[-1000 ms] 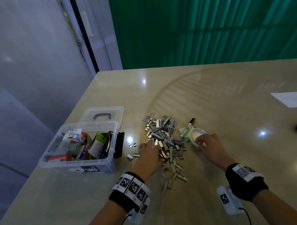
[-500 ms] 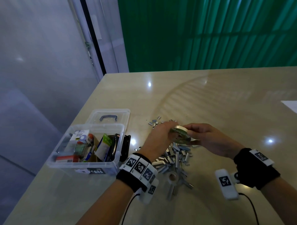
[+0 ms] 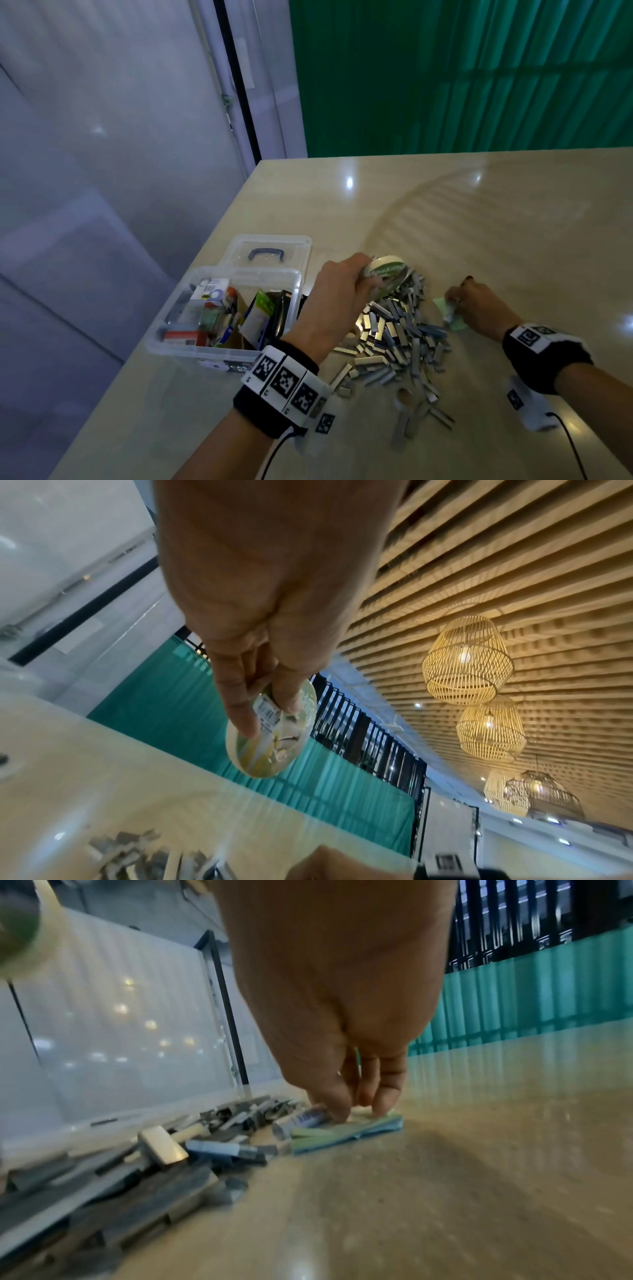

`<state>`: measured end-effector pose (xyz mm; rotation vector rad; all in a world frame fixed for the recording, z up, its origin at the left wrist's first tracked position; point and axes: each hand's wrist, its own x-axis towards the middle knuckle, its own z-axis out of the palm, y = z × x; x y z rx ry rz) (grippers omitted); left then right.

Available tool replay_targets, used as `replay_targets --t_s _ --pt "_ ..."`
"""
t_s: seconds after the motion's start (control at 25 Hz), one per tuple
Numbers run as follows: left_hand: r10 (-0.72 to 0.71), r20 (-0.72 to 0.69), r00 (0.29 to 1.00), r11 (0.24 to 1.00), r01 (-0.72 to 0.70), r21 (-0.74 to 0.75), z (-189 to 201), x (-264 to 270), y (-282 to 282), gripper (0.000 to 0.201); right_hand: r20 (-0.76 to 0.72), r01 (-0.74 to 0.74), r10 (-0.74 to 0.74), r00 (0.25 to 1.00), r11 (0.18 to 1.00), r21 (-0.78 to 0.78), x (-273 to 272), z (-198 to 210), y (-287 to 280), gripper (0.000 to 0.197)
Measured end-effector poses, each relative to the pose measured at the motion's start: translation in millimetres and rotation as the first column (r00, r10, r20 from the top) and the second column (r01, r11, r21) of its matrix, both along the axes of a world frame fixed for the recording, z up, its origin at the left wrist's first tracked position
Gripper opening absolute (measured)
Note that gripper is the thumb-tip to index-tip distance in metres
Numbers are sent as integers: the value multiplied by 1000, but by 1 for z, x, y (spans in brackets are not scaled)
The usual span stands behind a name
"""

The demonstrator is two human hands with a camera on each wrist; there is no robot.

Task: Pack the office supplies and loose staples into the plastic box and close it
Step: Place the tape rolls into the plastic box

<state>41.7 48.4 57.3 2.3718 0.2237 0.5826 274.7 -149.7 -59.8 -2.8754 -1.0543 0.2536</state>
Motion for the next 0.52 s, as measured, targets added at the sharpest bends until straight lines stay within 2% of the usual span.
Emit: replay_targets --t_s 0.04,0.16,0.28,0.36,0.44,0.52 --pt "18 35 999 1000 -17 -17 7 -8 8 16 41 -18 18 999 1000 15 2 -5 -1 23" --pt "116 105 988 992 -110 -63 22 -35 43 9 154 -75 72 986 997 14 4 -14 -6 22" --pt "242 98 965 969 -235 -81 22 -67 92 9 307 -174 122 944 973 149 -4 4 8 16" --pt "324 82 943 943 -315 -103 19 -88 122 12 320 -268 158 934 903 336 -22 39 37 18" --pt "381 74 922 922 -373 -98 14 -105 141 11 265 -322 206 942 778 539 -49 84 74 16" --pt "410 60 910 911 -404 -86 9 -118 153 9 134 -268 247 960 660 702 -84 121 114 13"
